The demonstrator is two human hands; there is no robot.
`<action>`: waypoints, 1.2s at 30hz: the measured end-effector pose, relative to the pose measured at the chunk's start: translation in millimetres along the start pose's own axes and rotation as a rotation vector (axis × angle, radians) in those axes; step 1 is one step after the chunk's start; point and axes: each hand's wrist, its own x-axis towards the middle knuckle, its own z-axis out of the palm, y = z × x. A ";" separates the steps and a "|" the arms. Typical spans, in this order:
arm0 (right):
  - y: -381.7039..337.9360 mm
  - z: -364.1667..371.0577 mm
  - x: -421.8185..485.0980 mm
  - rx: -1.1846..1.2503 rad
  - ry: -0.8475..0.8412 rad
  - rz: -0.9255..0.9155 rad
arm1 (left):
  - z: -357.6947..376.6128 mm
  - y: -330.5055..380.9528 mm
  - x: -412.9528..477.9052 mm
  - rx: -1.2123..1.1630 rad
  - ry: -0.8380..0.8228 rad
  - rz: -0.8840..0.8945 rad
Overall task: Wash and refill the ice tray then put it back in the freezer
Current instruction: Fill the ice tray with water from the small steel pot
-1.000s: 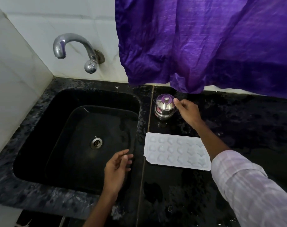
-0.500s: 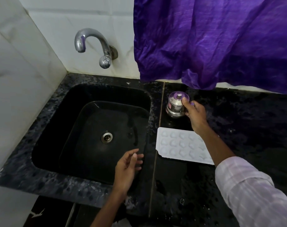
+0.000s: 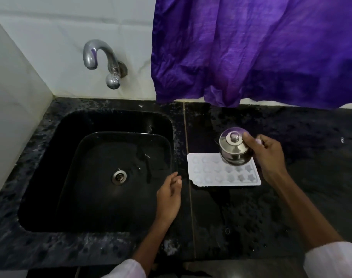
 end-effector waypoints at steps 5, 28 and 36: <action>5.1 -3.0 -16.7 -0.118 0.034 -0.020 | 9.6 7.5 13.1 0.096 -0.076 0.067; 19.4 18.4 6.1 -0.376 -0.080 -0.119 | 35.1 8.9 17.2 0.304 -0.040 0.079; 20.1 23.1 11.7 -0.417 -0.090 -0.169 | 36.6 2.4 17.0 0.305 -0.020 0.103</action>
